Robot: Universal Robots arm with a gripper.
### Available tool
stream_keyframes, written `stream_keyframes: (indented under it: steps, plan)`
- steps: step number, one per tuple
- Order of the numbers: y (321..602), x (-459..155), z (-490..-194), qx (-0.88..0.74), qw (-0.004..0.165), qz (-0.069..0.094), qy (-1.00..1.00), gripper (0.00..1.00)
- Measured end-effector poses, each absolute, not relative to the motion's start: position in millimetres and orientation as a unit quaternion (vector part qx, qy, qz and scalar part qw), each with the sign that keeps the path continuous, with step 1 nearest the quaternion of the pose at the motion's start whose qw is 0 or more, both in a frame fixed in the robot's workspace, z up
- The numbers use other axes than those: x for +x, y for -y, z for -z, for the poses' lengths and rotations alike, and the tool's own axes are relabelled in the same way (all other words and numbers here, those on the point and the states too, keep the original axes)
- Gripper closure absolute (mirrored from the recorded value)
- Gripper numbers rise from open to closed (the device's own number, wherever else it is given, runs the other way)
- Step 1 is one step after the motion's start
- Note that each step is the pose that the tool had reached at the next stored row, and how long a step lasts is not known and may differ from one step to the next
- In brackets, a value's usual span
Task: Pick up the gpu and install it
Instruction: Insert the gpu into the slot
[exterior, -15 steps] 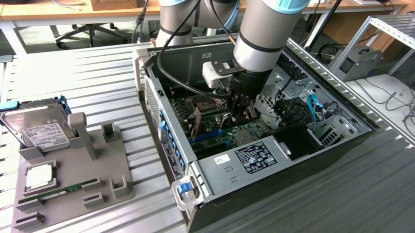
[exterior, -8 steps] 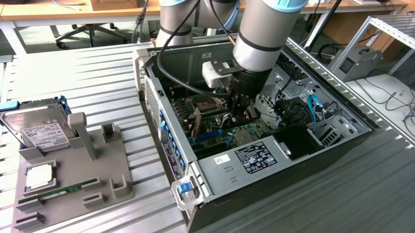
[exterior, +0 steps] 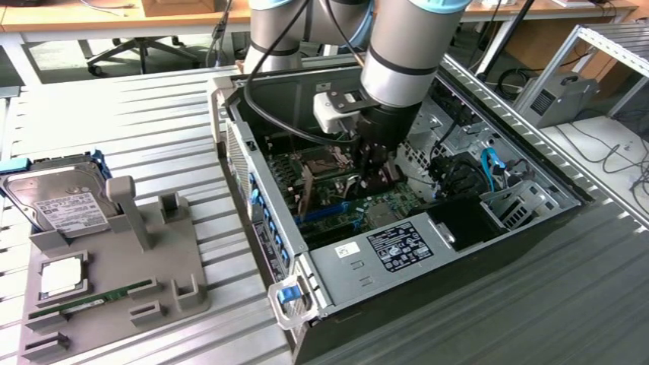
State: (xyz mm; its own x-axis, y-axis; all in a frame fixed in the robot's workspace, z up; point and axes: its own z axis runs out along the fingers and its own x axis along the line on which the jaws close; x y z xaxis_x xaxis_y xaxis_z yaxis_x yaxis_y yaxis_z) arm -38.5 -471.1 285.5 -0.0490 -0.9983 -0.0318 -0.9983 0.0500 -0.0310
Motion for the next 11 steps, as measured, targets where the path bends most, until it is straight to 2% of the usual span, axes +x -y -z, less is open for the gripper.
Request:
stream_keyframes:
  steps: [11]
  plan:
    - [460.7, -42.6, -285.3, -0.689, 0.009, 0.014, -0.724, 0.73]
